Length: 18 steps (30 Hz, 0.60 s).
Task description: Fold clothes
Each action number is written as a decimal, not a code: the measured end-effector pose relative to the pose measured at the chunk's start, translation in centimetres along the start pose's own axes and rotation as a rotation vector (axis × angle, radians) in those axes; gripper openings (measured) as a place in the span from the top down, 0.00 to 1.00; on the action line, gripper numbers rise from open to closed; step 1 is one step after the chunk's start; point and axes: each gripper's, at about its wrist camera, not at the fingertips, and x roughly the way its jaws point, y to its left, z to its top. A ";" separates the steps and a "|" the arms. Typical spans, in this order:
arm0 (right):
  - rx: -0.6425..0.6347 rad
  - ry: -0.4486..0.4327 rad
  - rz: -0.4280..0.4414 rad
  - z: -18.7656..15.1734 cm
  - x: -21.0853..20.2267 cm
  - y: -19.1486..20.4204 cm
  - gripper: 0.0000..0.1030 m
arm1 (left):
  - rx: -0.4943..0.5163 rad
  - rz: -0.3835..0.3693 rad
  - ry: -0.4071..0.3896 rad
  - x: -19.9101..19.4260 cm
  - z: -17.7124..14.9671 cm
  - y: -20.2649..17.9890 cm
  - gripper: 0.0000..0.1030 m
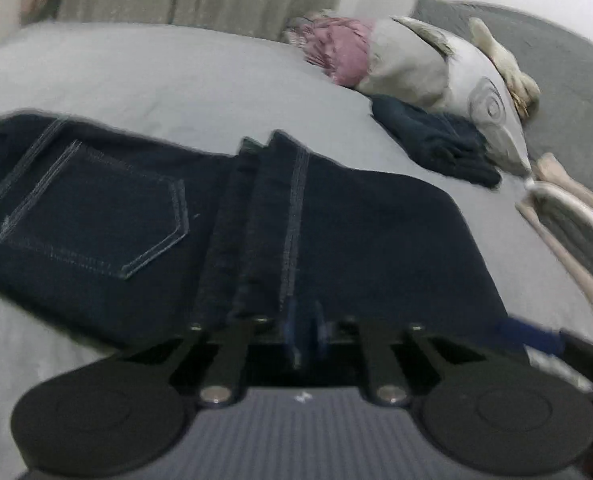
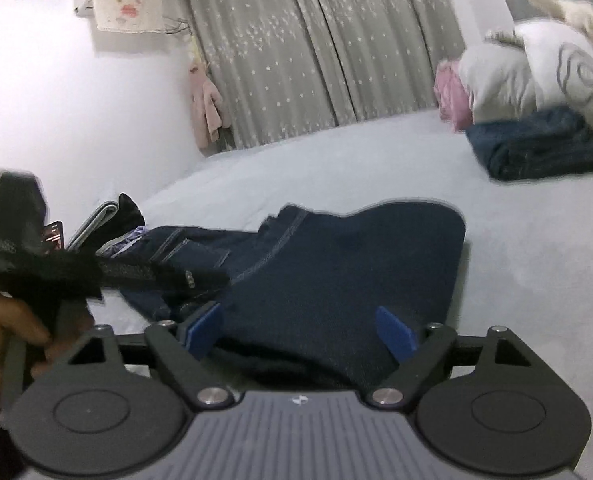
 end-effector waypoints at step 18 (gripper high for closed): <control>0.035 -0.121 0.027 -0.9 -1.2 0.3 0.00 | -0.646 0.488 -0.361 -6.9 0.8 13.2 0.11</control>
